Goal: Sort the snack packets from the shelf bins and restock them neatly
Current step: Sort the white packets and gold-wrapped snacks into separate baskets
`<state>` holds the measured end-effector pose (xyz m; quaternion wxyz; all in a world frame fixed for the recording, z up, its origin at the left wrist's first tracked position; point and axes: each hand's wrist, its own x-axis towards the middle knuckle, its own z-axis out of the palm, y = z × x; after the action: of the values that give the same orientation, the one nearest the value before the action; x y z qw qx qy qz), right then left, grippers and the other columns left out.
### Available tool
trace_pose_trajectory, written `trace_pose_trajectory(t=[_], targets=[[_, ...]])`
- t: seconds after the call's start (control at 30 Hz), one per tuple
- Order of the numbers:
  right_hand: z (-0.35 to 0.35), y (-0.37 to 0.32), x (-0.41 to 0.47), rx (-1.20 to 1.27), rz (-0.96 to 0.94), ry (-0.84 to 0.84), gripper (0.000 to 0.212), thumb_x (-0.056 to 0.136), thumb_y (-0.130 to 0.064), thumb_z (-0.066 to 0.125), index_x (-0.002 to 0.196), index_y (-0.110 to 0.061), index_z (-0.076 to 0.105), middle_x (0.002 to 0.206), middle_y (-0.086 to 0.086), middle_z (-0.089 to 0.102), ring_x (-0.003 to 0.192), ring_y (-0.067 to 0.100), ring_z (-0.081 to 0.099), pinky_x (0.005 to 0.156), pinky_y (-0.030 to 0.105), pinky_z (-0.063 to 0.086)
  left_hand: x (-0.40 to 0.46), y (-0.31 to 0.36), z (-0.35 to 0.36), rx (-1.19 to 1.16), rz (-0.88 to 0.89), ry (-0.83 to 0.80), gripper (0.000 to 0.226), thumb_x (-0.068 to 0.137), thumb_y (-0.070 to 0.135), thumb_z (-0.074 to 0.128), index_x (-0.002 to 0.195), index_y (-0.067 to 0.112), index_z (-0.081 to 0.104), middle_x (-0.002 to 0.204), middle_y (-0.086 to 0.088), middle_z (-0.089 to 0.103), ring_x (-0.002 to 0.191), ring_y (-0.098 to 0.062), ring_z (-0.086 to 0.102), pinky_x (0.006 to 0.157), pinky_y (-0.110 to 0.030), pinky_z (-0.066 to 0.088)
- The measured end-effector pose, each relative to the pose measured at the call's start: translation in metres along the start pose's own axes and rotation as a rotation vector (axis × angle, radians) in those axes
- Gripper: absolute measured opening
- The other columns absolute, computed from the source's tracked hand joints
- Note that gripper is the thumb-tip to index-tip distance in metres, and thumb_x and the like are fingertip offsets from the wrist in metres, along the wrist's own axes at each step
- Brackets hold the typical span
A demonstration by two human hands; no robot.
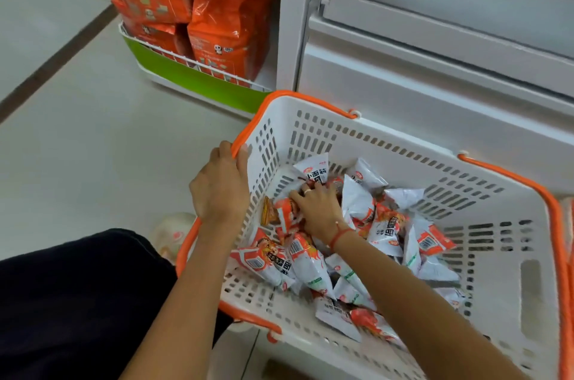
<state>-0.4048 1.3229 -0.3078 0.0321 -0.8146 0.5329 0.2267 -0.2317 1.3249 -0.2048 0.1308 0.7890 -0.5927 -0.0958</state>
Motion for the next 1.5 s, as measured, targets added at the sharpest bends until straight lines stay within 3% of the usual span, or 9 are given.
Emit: trace_pose_trajectory(t=[0.27, 0.4, 0.47, 0.63, 0.87, 1.1, 1.3, 1.4, 1.5], targets=[[0.002, 0.1, -0.106, -0.025, -0.084, -0.075, 0.052, 0.084, -0.021, 0.054, 0.134, -0.035, 0.048, 0.127, -0.004, 0.06, 0.122, 0.022, 0.045, 0.102, 0.039, 0.022, -0.001, 0.002, -0.002, -0.004, 0.018, 0.003, 0.044, 0.103, 0.043, 0.021, 0.11, 0.009, 0.049, 0.103, -0.011, 0.06, 0.085, -0.034, 0.061, 0.063, -0.036, 0.032], [-0.02, 0.135, -0.128, 0.089, -0.105, -0.478, 0.07, 0.087, -0.045, 0.059, 0.148, -0.043, 0.025, 0.152, -0.007, 0.032, 0.144, 0.023, 0.019, 0.116, 0.042, 0.013, -0.001, 0.004, -0.003, -0.024, 0.021, 0.012, 0.045, 0.103, 0.043, 0.021, 0.11, 0.009, 0.05, 0.104, -0.012, 0.06, 0.085, -0.034, 0.061, 0.063, -0.036, 0.032], [-0.042, 0.137, -0.119, 0.281, -0.146, -0.578, 0.07, 0.084, -0.043, 0.067, 0.146, -0.038, 0.035, 0.15, -0.006, 0.036, 0.14, 0.022, 0.029, 0.115, 0.039, 0.023, -0.001, 0.004, -0.003, -0.029, 0.017, 0.013, 0.046, 0.103, 0.044, 0.021, 0.11, 0.009, 0.05, 0.103, -0.012, 0.06, 0.085, -0.033, 0.061, 0.062, -0.036, 0.032], [-0.066, 0.063, -0.049, 0.55, -0.154, 0.068, 0.029, 0.098, -0.021, 0.049, 0.124, -0.019, 0.062, 0.124, 0.001, 0.063, 0.109, 0.02, 0.06, 0.092, 0.037, 0.049, -0.001, 0.004, -0.002, -0.019, 0.01, 0.02, 0.049, 0.101, 0.046, 0.017, 0.109, 0.01, 0.049, 0.1, -0.01, 0.059, 0.074, -0.027, 0.054, 0.058, -0.034, 0.031], [0.021, -0.03, 0.01, 0.348, -0.08, -0.053, 0.053, 0.098, -0.014, 0.044, 0.148, -0.009, 0.027, 0.15, 0.013, 0.035, 0.138, 0.031, 0.03, 0.108, 0.044, 0.034, -0.001, 0.001, 0.001, -0.01, -0.015, 0.023, 0.048, 0.101, 0.046, 0.019, 0.108, 0.011, 0.05, 0.094, -0.008, 0.058, 0.068, -0.02, 0.044, 0.058, -0.033, 0.03], [-0.003, 0.008, -0.019, 0.542, -0.107, 0.204, 0.021, 0.082, -0.029, 0.071, 0.087, -0.01, 0.068, 0.097, 0.01, 0.065, 0.1, 0.028, 0.056, 0.086, 0.039, 0.042, 0.001, 0.002, 0.002, -0.03, 0.021, 0.056, 0.044, 0.103, 0.042, 0.025, 0.114, 0.009, 0.052, 0.106, -0.011, 0.06, 0.088, -0.03, 0.056, 0.062, -0.038, 0.034], [-0.003, 0.071, -0.116, 0.532, -0.047, 0.25, 0.021, 0.093, -0.029, 0.058, 0.106, -0.015, 0.048, 0.079, 0.009, 0.066, 0.071, 0.032, 0.061, 0.051, 0.034, 0.037, -0.006, 0.026, 0.005, -0.216, 0.386, 0.3, 0.028, 0.094, 0.017, 0.056, 0.121, 0.013, 0.057, 0.131, -0.007, 0.055, 0.122, -0.029, 0.046, 0.102, -0.039, 0.032], [0.006, 0.096, -0.164, 0.476, -0.014, 0.274, 0.029, 0.093, -0.02, 0.048, 0.121, -0.027, 0.051, 0.077, 0.006, 0.066, 0.067, 0.028, 0.06, 0.047, 0.029, 0.03, -0.026, 0.053, 0.024, -0.184, 0.688, -0.116, 0.032, 0.093, 0.021, 0.061, 0.125, 0.017, 0.059, 0.128, -0.004, 0.06, 0.116, -0.026, 0.055, 0.095, -0.035, 0.04], [0.007, 0.111, -0.183, 0.46, -0.008, 0.266, 0.052, 0.082, -0.009, 0.049, 0.123, -0.038, 0.061, 0.098, -0.01, 0.072, 0.084, 0.015, 0.064, 0.058, 0.03, 0.048, -0.043, 0.05, 0.07, 0.148, 0.552, -0.789, 0.096, 0.084, 0.051, 0.068, 0.155, 0.016, 0.014, 0.16, -0.009, 0.019, 0.145, -0.029, 0.022, 0.114, -0.047, 0.028]])
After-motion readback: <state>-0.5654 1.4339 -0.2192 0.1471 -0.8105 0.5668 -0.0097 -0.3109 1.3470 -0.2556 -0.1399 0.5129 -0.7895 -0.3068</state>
